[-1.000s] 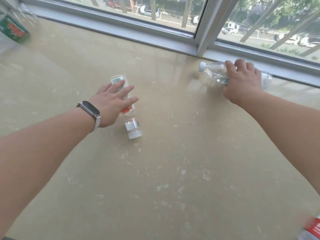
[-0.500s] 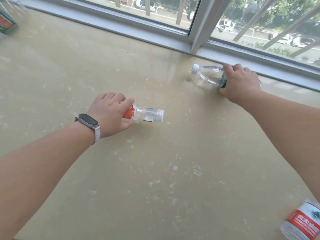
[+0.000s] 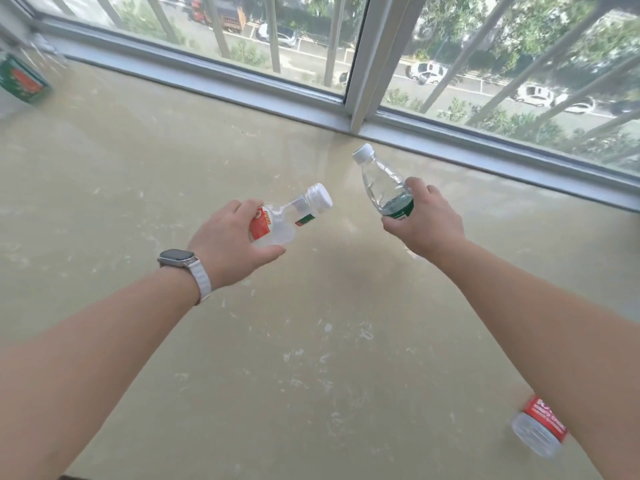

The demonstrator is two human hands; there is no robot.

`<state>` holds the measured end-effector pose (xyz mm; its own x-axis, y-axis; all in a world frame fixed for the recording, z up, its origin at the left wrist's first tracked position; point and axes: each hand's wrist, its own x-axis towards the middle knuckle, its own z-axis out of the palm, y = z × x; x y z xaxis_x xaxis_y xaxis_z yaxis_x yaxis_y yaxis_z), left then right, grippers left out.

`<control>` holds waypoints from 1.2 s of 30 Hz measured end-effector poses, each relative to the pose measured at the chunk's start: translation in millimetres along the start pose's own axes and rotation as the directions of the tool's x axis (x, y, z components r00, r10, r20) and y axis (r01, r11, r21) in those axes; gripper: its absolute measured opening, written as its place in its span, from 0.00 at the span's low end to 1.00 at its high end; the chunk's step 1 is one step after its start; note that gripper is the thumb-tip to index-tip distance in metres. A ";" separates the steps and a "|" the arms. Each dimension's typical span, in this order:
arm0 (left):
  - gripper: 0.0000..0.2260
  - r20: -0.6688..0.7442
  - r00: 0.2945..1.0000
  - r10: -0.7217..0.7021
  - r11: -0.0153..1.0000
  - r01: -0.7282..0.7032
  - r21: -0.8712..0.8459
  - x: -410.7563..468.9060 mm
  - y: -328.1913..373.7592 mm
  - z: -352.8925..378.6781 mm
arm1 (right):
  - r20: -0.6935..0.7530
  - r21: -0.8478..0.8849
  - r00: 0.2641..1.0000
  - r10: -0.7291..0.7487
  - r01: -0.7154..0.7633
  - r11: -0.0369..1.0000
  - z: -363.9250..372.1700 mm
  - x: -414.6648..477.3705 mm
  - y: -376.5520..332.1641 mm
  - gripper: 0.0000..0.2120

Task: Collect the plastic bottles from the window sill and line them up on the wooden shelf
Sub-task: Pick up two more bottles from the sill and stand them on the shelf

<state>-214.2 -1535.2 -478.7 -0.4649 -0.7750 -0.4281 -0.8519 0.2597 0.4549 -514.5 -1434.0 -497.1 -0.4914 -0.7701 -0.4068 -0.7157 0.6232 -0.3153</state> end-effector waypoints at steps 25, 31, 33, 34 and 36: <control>0.28 -0.075 0.979 0.191 0.869 -0.204 -0.451 -189.4 164.0 -78.7 | -0.292 0.677 0.943 0.158 0.087 0.731 -171.0 -284.9 22.6 0.22; 0.31 -0.156 0.960 0.232 0.833 -0.278 -0.478 -244.9 195.6 -99.6 | -0.387 0.690 0.915 0.114 0.206 0.694 -205.7 -344.5 24.3 0.21; 0.32 -0.178 0.953 0.247 0.832 -0.302 -0.466 -263.4 204.9 -103.7 | -0.404 0.688 0.910 0.095 0.234 0.686 -215.1 -362.6 25.2 0.22; 0.31 -0.190 0.948 0.255 0.828 -0.316 -0.464 -272.7 209.9 -106.4 | -0.419 0.687 0.903 0.090 0.250 0.682 -219.9 -371.4 26.1 0.21; 0.33 -0.217 0.935 0.279 0.811 -0.351 -0.468 -292.0 220.2 -111.5 | -0.456 0.689 0.885 0.090 0.287 0.666 -229.1 -389.3 28.7 0.21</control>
<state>-239.1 -1316.0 -166.4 -0.6205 -0.7773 -0.1043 -0.4149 0.2125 0.8847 -457.5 -1147.5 -151.4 -0.7262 -0.6875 0.0028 -0.2757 0.2875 -0.9172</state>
